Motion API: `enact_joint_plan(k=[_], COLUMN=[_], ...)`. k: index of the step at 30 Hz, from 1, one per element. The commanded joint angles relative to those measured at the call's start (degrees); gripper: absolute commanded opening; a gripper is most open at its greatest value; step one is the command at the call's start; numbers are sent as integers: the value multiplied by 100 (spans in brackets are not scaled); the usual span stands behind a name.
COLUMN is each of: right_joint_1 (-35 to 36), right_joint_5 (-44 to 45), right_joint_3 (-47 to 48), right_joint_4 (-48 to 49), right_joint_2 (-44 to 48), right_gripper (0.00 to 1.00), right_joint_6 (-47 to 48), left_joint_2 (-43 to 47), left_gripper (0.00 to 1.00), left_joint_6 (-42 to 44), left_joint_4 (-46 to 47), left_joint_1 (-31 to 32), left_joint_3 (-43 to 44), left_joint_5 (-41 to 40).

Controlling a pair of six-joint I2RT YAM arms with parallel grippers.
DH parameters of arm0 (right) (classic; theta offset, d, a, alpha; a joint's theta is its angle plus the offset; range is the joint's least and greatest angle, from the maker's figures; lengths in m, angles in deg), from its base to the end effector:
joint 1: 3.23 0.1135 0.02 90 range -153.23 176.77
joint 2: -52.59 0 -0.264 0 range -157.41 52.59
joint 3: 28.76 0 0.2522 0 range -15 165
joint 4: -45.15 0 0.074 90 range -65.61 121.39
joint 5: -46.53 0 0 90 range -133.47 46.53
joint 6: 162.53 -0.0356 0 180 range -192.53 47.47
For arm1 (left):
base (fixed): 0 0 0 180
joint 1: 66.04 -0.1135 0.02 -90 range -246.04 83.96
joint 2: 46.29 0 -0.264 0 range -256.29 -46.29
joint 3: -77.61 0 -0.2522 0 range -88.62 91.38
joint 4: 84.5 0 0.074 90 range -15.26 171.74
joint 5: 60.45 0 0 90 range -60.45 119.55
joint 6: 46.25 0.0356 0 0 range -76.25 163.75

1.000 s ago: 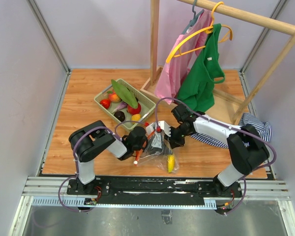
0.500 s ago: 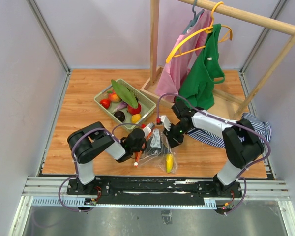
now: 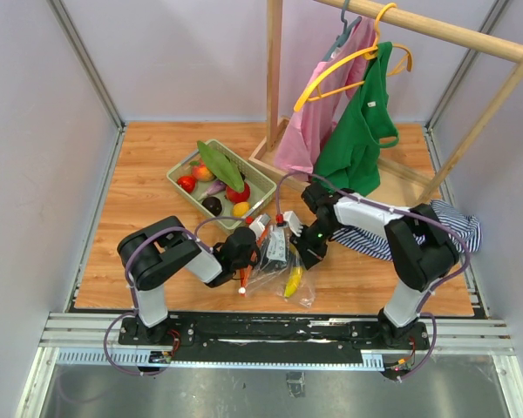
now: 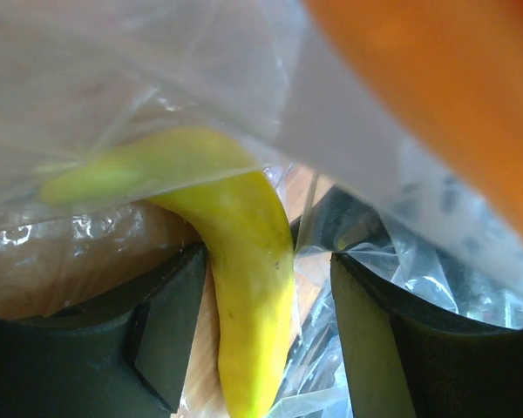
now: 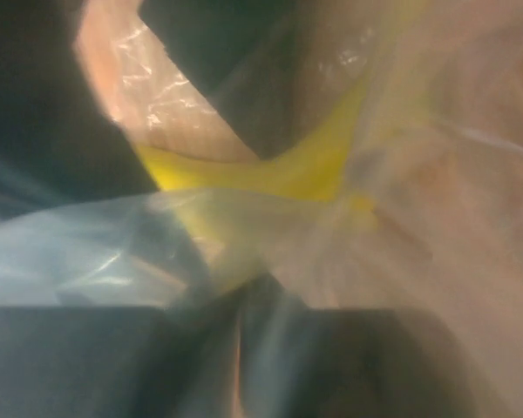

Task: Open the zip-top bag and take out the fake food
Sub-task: Pick up the fake fruit from the zipper food storage bag.

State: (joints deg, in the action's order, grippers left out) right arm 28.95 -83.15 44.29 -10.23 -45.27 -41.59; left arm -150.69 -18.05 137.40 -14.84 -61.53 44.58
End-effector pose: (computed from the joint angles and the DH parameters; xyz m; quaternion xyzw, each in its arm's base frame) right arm 0.2438 0.1802 0.1693 -0.5152 0.7834 0.3390 0.0768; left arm 0.1800 -0.2386 0.1035 -0.0026 0.8235 -0.5242 0.2172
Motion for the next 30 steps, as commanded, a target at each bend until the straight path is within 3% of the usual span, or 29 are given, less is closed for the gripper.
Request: enact_joint_plan(k=[1,12,20,24,30], right_joint_1=[201,163,104,91,61], right_joint_5=[360,-9,-84,-75,-94], right_joint_3=[131,198,146,144,152], right_joint_4=[-295,-13,181,188,190], right_joint_2=[-322,-497,-462,-470,-457], right_gripper=[1,1,1,1,1], right_joint_6=[-32,-532,-720,-729,-751], left_joint_2=[47,30,352,477,669], left_gripper=[65,66,65,55,59], left_joint_6=[138,420,1062,1305,1633], left_joint_4=[-337,-684,-1789,-2267,-2826], left_joint_1=[3,81,117,127,162], left_joint_3=[-60,16,179,318,481], left_joint_5=[-272,140,16,-76,-93])
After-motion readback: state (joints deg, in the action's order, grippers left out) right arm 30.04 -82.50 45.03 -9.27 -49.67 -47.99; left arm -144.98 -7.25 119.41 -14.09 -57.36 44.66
